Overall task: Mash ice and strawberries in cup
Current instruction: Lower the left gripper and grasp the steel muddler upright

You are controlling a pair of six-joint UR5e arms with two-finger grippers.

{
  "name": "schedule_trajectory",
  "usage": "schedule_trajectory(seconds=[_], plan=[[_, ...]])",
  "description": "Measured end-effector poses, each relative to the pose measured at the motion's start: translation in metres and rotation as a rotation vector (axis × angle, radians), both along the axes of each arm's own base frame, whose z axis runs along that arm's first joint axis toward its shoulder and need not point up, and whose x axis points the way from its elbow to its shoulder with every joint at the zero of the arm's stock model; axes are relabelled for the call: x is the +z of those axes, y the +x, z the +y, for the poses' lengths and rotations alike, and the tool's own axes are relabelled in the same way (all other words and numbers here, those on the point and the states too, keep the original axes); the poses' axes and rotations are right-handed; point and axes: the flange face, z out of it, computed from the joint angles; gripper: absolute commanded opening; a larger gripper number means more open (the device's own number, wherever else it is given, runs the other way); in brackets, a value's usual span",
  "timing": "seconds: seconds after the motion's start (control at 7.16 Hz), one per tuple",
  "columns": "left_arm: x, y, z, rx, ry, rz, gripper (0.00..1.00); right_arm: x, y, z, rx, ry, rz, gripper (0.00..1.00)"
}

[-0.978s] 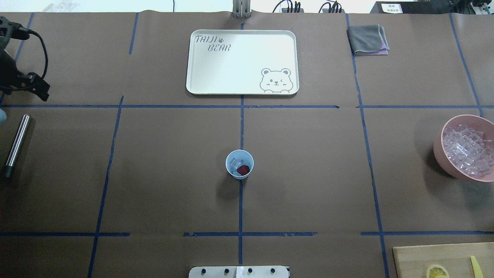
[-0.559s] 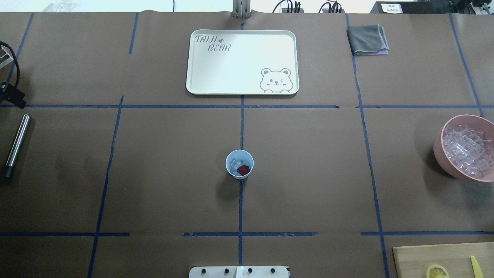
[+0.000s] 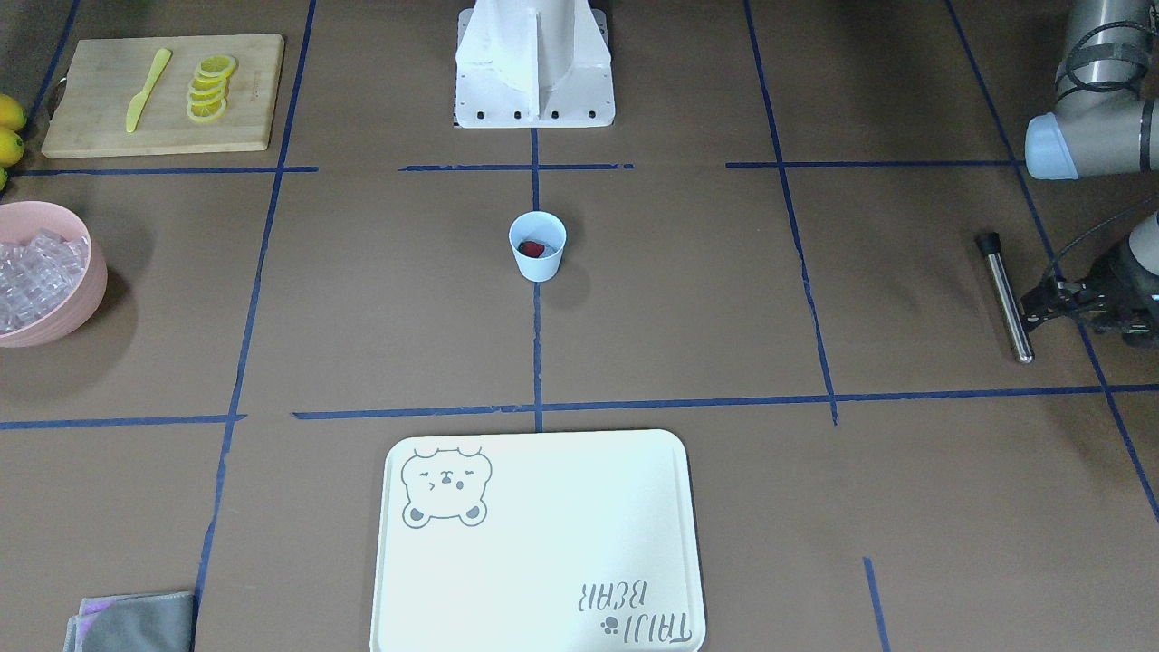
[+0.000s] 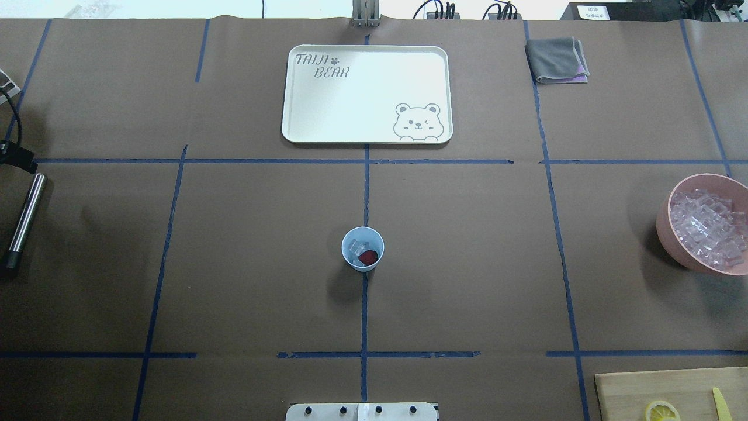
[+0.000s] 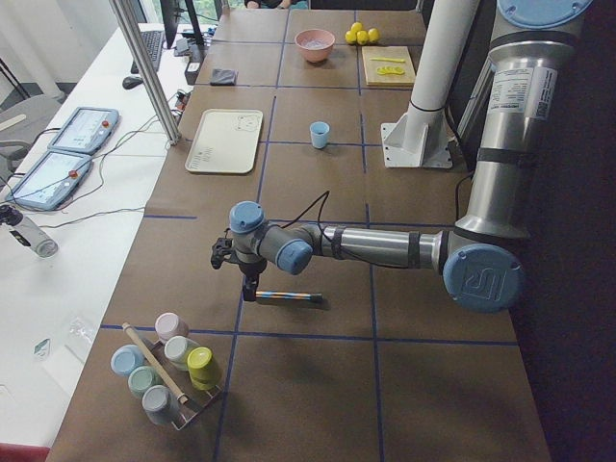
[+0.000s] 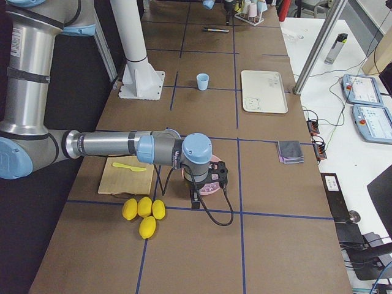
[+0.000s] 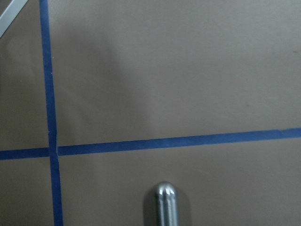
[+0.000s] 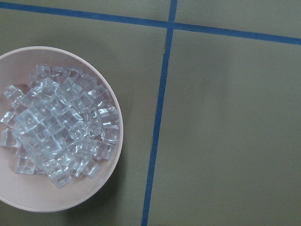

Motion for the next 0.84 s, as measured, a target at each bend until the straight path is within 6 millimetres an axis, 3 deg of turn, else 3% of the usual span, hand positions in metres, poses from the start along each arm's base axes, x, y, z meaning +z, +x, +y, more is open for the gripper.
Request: schedule_trajectory(seconds=[0.56,0.84], plan=[[0.029,0.018,0.008,-0.013,0.013,0.033,1.00,0.000,0.000,0.000,0.000,0.002,0.002,0.99],[0.031,0.033,0.014,0.002,0.006,0.047,1.00,0.000,0.000,0.000,0.000,0.001,0.002,0.99]])
